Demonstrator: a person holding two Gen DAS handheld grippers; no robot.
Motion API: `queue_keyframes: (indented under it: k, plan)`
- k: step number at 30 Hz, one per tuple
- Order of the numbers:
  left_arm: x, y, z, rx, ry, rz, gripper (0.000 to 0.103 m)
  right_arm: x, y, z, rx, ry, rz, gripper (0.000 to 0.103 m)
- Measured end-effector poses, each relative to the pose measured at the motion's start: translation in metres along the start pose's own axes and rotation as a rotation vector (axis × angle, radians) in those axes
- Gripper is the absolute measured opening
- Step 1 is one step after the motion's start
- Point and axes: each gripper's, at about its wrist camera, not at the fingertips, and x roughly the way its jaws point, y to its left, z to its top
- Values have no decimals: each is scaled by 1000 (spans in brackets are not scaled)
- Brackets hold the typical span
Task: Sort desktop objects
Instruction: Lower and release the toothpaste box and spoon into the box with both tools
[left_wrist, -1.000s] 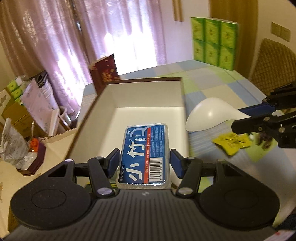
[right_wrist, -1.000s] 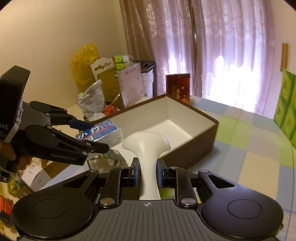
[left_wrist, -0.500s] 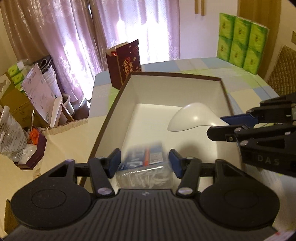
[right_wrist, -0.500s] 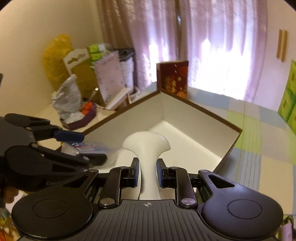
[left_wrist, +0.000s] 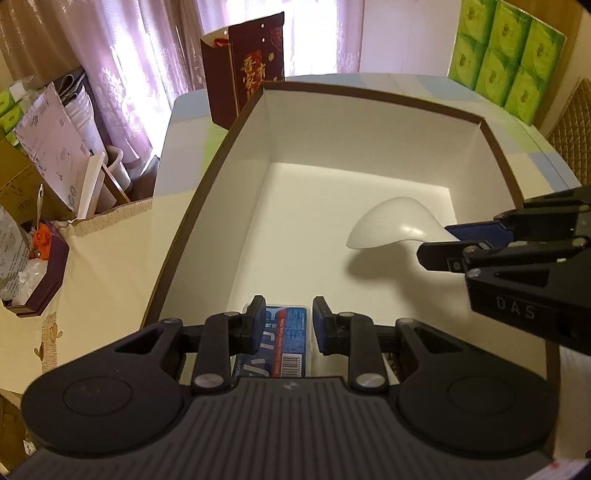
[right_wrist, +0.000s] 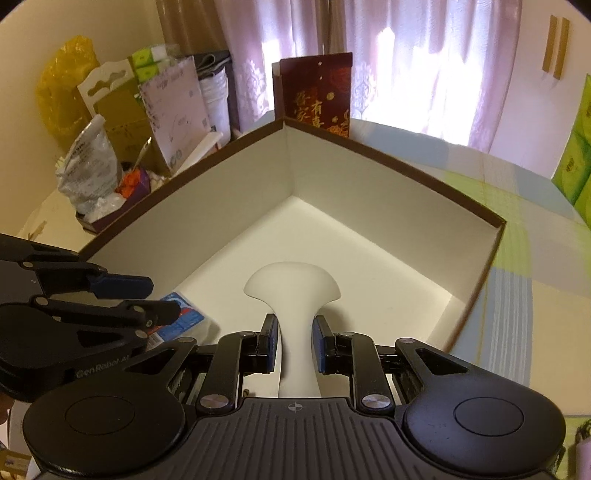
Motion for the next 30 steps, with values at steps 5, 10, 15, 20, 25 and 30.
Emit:
queue_keyframes:
  k: [5, 10, 15, 20, 25, 30]
  plan:
    - [7, -2, 0, 6, 14, -3, 23, 11, 5, 1, -23, 17, -24, 17]
    - [12, -4, 2, 14, 22, -1, 23, 24, 5, 5, -16, 44, -44, 17]
    - [16, -5, 2, 24, 32, 5, 23, 37, 4, 7, -11, 82, -68, 17]
    - [17, -6, 1, 36, 36, 7, 28, 37, 3, 6, -27, 106, -48, 56]
    - [15, -4, -2, 35, 41, 18, 36, 31, 0, 4, -74, 94, -39, 64]
    - [14, -5, -6, 47, 53, 44, 48, 22, 2, 0, -154, 85, -17, 73]
